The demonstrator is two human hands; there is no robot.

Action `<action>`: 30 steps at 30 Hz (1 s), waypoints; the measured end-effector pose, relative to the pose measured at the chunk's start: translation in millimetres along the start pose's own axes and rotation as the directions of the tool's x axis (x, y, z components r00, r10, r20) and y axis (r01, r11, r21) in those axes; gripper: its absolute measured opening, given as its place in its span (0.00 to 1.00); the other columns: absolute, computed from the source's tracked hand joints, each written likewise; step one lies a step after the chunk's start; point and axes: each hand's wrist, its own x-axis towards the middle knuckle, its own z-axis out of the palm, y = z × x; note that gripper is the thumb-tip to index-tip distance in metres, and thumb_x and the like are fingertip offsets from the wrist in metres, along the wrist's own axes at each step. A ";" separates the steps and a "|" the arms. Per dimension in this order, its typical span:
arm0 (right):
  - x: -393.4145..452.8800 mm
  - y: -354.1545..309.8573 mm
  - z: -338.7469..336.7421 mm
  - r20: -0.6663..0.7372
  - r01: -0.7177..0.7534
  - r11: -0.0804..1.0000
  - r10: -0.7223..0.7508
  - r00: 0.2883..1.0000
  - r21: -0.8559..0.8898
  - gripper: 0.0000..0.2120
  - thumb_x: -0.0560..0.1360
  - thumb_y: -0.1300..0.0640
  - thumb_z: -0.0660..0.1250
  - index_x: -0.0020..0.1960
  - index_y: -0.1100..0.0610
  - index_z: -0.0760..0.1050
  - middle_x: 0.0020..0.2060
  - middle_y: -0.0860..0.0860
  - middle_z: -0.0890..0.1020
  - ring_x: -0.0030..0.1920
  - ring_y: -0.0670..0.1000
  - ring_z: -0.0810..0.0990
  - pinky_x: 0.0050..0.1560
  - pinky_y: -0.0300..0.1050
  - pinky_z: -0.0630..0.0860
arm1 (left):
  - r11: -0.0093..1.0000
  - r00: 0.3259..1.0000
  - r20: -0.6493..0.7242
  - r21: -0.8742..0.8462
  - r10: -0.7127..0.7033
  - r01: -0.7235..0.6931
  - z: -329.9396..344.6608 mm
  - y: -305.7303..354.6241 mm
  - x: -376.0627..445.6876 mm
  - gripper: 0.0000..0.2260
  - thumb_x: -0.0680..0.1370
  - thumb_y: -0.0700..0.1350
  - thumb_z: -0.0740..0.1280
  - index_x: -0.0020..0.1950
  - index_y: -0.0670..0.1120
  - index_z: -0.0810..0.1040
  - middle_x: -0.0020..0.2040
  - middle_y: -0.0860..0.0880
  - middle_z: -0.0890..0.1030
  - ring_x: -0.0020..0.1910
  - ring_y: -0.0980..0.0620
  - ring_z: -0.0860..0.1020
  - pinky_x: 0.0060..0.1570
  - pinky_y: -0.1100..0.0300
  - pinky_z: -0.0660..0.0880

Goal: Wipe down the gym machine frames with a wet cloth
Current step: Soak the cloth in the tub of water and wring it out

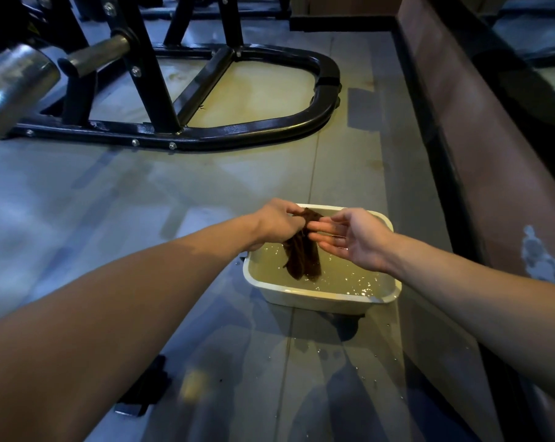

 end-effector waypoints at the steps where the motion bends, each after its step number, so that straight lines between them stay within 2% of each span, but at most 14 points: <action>1: 0.6 1.8 0.5 -0.016 0.024 0.994 -0.026 1.000 -0.104 0.14 0.85 0.59 0.57 0.67 0.59 0.76 0.55 0.55 0.87 0.55 0.53 0.85 0.59 0.48 0.80 | 1.000 0.999 -0.044 -0.005 0.010 -0.010 1.9 1.5 -1.1 0.10 0.83 0.39 0.62 0.49 0.45 0.82 0.42 0.45 0.80 0.42 0.49 0.78 0.46 0.54 0.78; 2: 1.0 4.6 1.0 -0.036 0.054 0.972 -0.064 0.997 -0.227 0.14 0.85 0.60 0.58 0.69 0.57 0.75 0.57 0.56 0.85 0.54 0.53 0.85 0.56 0.47 0.81 | 1.000 0.996 -0.090 -0.031 -0.005 0.002 4.3 3.4 -2.1 0.11 0.82 0.40 0.62 0.42 0.45 0.79 0.38 0.46 0.76 0.40 0.50 0.74 0.42 0.55 0.74; 4: 0.9 10.7 3.2 -0.059 0.107 0.922 -0.138 0.989 -0.372 0.18 0.84 0.64 0.60 0.73 0.54 0.70 0.58 0.57 0.81 0.54 0.54 0.82 0.55 0.48 0.82 | 0.985 0.981 -0.177 -0.161 -0.084 0.056 8.2 7.9 -2.3 0.10 0.80 0.41 0.62 0.39 0.46 0.74 0.38 0.46 0.72 0.40 0.50 0.71 0.42 0.57 0.71; 7: 1.8 13.2 2.5 0.019 0.118 0.962 -0.117 0.993 -0.246 0.30 0.82 0.70 0.62 0.75 0.44 0.62 0.56 0.58 0.81 0.55 0.54 0.81 0.56 0.51 0.81 | 0.937 0.962 -0.210 -0.336 -0.172 0.094 11.3 13.9 -0.6 0.05 0.77 0.41 0.62 0.41 0.46 0.71 0.42 0.45 0.72 0.43 0.49 0.72 0.45 0.56 0.73; 9: 4.6 9.6 -2.1 0.075 0.135 0.955 -0.119 0.990 -0.266 0.38 0.80 0.71 0.64 0.80 0.42 0.58 0.62 0.57 0.80 0.56 0.54 0.81 0.51 0.49 0.81 | 0.927 0.960 -0.210 -0.361 -0.186 0.100 10.4 15.2 -0.4 0.05 0.74 0.40 0.61 0.39 0.46 0.69 0.40 0.46 0.71 0.42 0.48 0.71 0.44 0.55 0.72; 10: 5.7 6.5 -5.0 0.084 0.154 0.934 -0.134 0.988 -0.323 0.37 0.79 0.71 0.65 0.80 0.45 0.60 0.63 0.56 0.80 0.56 0.53 0.81 0.49 0.48 0.80 | 0.929 0.960 -0.213 -0.356 -0.184 0.099 9.6 15.6 -1.5 0.05 0.73 0.41 0.61 0.38 0.46 0.68 0.39 0.46 0.70 0.41 0.48 0.70 0.44 0.54 0.71; 13: 4.5 -5.5 -14.3 0.050 0.212 0.793 -0.224 0.973 -0.571 0.21 0.80 0.65 0.68 0.71 0.51 0.75 0.56 0.55 0.81 0.55 0.53 0.77 0.49 0.45 0.75 | 0.958 0.964 -0.200 -0.261 -0.173 0.117 4.5 13.0 -3.3 0.02 0.69 0.43 0.60 0.39 0.46 0.67 0.40 0.45 0.69 0.42 0.46 0.68 0.47 0.51 0.68; 15: 4.0 -10.8 -22.7 0.035 0.230 0.739 -0.270 0.962 -0.633 0.12 0.80 0.59 0.72 0.63 0.54 0.79 0.56 0.55 0.82 0.59 0.54 0.78 0.54 0.46 0.75 | 0.976 0.975 -0.165 -0.179 -0.151 0.121 -0.3 9.9 -4.2 0.02 0.72 0.40 0.60 0.40 0.45 0.68 0.40 0.44 0.68 0.42 0.45 0.68 0.46 0.52 0.68; 16: 4.0 -12.8 -26.6 0.034 0.240 0.736 -0.284 0.958 -0.633 0.11 0.79 0.57 0.72 0.61 0.55 0.79 0.56 0.56 0.82 0.60 0.55 0.78 0.58 0.48 0.76 | 0.984 0.979 -0.145 -0.126 -0.142 0.124 -3.5 8.1 -5.0 0.05 0.75 0.38 0.59 0.40 0.45 0.70 0.39 0.44 0.69 0.42 0.46 0.69 0.45 0.53 0.70; 20: 3.8 -15.3 -29.5 0.032 0.275 0.768 -0.316 0.948 -0.578 0.13 0.80 0.52 0.71 0.60 0.58 0.77 0.57 0.56 0.82 0.61 0.53 0.79 0.64 0.49 0.77 | 0.988 0.993 -0.056 0.111 -0.106 0.111 -14.3 -0.4 -8.3 0.09 0.80 0.35 0.61 0.50 0.36 0.80 0.42 0.42 0.75 0.44 0.48 0.75 0.44 0.58 0.75; 23: 1.2 -11.2 -18.1 0.047 0.295 0.834 -0.310 0.950 -0.466 0.16 0.80 0.50 0.71 0.63 0.57 0.76 0.56 0.55 0.84 0.61 0.52 0.80 0.60 0.45 0.78 | 0.981 0.997 -0.009 0.177 -0.075 0.076 -12.7 -0.4 -9.6 0.08 0.81 0.36 0.64 0.49 0.43 0.83 0.43 0.46 0.81 0.44 0.51 0.80 0.41 0.62 0.77; 25: 0.9 -8.4 -11.3 0.043 0.293 0.855 -0.305 0.951 -0.428 0.16 0.81 0.50 0.71 0.65 0.56 0.76 0.55 0.55 0.85 0.60 0.52 0.82 0.59 0.46 0.80 | 0.985 0.997 0.027 0.160 -0.069 0.064 -8.3 -1.6 -7.0 0.02 0.80 0.41 0.70 0.51 0.46 0.82 0.47 0.47 0.85 0.47 0.51 0.84 0.45 0.61 0.81; 28: 0.2 -6.1 -7.4 0.025 0.281 0.883 -0.293 0.956 -0.377 0.16 0.81 0.49 0.70 0.65 0.55 0.75 0.56 0.55 0.84 0.60 0.53 0.81 0.57 0.48 0.80 | 0.980 0.998 -0.041 0.192 -0.046 0.053 -5.8 -3.5 -0.3 0.08 0.81 0.48 0.71 0.57 0.45 0.83 0.49 0.46 0.86 0.49 0.49 0.85 0.54 0.55 0.82; 30: -0.9 -4.3 -4.5 -0.036 0.316 0.827 -0.374 0.927 -0.465 0.16 0.81 0.48 0.69 0.65 0.54 0.74 0.56 0.53 0.82 0.59 0.50 0.80 0.54 0.44 0.79 | 0.973 0.992 -0.127 0.227 -0.020 0.048 -6.3 -1.2 0.9 0.10 0.83 0.51 0.67 0.56 0.46 0.83 0.48 0.45 0.85 0.48 0.48 0.84 0.54 0.54 0.82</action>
